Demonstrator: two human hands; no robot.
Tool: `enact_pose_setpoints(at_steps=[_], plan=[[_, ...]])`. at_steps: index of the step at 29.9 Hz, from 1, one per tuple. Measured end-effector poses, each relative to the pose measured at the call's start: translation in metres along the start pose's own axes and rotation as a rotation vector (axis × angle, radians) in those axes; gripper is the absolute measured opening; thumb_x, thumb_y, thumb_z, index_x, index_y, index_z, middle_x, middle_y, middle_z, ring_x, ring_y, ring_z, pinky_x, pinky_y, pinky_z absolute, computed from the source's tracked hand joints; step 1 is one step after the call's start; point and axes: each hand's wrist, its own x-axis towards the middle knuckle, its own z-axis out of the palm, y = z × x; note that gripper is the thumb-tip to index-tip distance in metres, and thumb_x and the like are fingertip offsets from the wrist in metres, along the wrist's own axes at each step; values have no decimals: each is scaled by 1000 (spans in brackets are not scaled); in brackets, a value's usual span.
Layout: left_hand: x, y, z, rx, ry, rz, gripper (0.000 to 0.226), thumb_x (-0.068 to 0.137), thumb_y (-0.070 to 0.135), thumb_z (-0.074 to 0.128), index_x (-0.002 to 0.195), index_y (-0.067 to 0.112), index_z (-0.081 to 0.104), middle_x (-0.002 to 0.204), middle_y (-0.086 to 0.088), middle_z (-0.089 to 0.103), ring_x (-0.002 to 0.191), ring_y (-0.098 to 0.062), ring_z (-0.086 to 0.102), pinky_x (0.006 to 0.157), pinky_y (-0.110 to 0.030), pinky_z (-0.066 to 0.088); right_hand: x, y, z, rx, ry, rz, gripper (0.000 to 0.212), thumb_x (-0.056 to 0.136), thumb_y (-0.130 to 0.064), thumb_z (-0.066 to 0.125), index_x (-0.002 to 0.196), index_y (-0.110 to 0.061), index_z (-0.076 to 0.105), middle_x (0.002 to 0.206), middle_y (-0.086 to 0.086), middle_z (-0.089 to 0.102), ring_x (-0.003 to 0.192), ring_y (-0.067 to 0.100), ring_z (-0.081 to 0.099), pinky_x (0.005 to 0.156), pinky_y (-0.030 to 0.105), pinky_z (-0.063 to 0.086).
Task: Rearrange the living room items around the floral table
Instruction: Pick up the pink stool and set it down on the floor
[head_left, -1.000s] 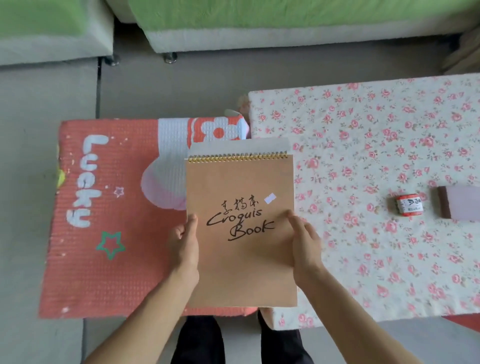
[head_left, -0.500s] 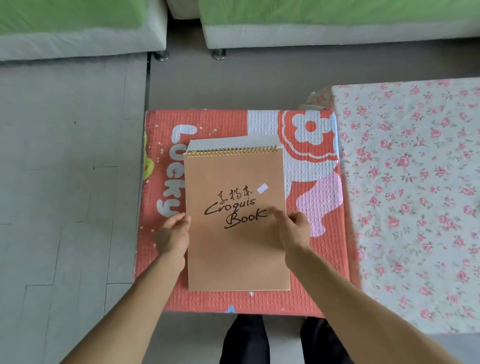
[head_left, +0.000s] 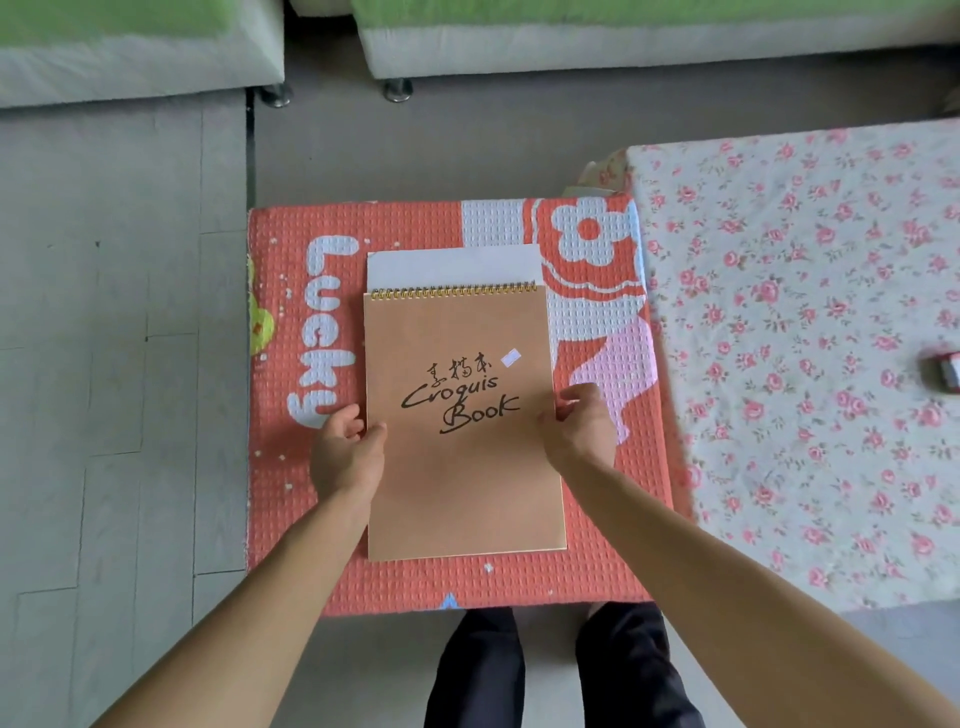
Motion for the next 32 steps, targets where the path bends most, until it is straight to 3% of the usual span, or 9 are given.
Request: enact_pose_setpoints(at_steps=[4,6,8,10,14,18,21,27,32], plan=[[-21,12,-10,13,0,61,32,89,20,61,120,14,60,125,-5,62,108,-23,59,86,-30,43,-20,-5,-21,-35,2,-103,38,88,-23,58,123,-9,49,114,5,54,104,23,53,79,29,40],[-36,30,-15,-5,-31,92,26,89,21,62,113,14,64,119,-4,66,100,-19,59,86,-31,46,-34,-9,-43,2,-1,-107,30,89,-27,58,115,-11,55,106,3,60,98,21,58,79,32,47],[-42,49,-15,-61,-79,78,22,88,22,61,109,14,66,112,-5,69,96,-21,62,89,-34,49,-43,-12,-57,57,-26,-99,13,88,-26,57,93,-14,59,83,-2,63,79,19,59,65,29,47],[-58,75,-9,-105,-159,82,21,89,22,59,106,12,66,101,-5,70,95,-23,64,90,-36,50,-57,-14,-80,140,-45,-100,18,88,-29,57,77,-14,57,70,0,63,65,18,56,57,29,46],[-106,126,15,-105,-272,186,18,89,25,56,73,21,61,75,4,65,79,-20,59,85,-37,50,-82,-16,-133,289,-36,-92,37,94,-38,54,83,-4,65,78,11,73,71,26,69,70,43,58],[-182,158,51,-107,-374,264,21,89,27,57,69,24,60,71,4,63,75,-18,60,84,-37,51,-104,12,-209,449,128,-49,31,97,-33,50,79,-13,65,78,10,72,75,31,70,75,47,57],[-249,166,86,-74,-464,321,23,90,28,57,67,22,60,67,3,61,73,-18,58,80,-35,47,-119,56,-272,561,215,20,32,97,-36,50,83,-12,65,78,9,72,79,30,70,79,48,57],[-448,138,185,15,-682,395,24,92,28,54,71,19,58,73,2,62,75,-16,58,78,-31,45,-181,223,-421,674,461,136,39,94,-36,54,80,-2,65,69,7,69,68,21,68,79,47,56],[-607,95,253,97,-816,410,23,93,27,51,73,19,57,77,-2,61,73,-17,56,73,-29,46,-254,359,-537,680,629,236,37,92,-40,55,66,-14,60,64,4,68,72,30,70,73,40,54]])
